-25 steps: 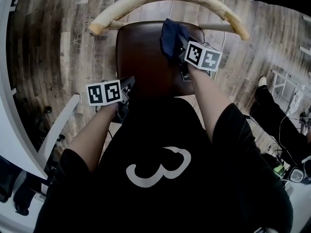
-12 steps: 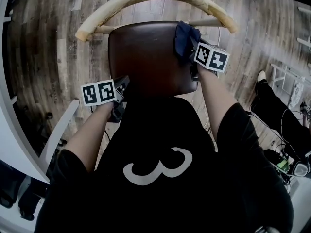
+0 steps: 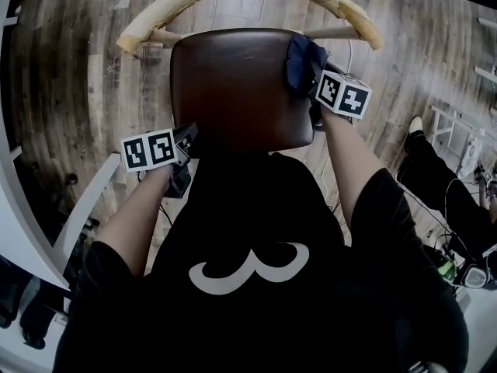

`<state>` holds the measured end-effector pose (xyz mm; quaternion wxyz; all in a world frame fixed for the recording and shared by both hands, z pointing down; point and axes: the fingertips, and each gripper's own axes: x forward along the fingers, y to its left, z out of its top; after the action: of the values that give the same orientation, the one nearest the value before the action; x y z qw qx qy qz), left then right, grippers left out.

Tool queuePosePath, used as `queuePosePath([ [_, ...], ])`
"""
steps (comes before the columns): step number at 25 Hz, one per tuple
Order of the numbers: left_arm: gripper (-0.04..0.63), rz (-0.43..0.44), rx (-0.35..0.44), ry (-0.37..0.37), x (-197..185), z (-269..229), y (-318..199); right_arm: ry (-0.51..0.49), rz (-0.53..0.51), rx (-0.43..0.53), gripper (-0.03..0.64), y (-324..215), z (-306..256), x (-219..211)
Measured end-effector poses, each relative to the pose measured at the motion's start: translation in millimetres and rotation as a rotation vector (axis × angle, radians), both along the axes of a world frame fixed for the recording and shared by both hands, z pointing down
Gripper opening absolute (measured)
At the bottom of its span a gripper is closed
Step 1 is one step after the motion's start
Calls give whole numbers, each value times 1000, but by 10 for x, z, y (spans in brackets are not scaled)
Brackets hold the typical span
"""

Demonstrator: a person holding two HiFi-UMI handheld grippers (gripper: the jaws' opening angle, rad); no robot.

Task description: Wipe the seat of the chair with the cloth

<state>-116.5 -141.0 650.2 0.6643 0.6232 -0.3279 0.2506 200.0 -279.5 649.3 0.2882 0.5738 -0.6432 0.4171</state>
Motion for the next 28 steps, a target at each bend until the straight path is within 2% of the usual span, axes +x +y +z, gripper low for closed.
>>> queuePosePath([
  [5,12,-74,4,-12,-164,61,52,-30,-6,67,54,-16,-230,-173],
  [8,12,-86,15,-19,-222,71,107,-80,-33,121,54,-57,-429,-411],
  [12,12,-125,7,-36,-388,66,248,-140,-81,148,54,-37,-572,-821],
  [19,12,-216,-20,-81,-832,131,495,-299,-195,145,54,-47,-711,-1860],
  [28,12,-307,-56,-71,-1066,273,737,-438,-339,59,54,304,-612,-2981],
])
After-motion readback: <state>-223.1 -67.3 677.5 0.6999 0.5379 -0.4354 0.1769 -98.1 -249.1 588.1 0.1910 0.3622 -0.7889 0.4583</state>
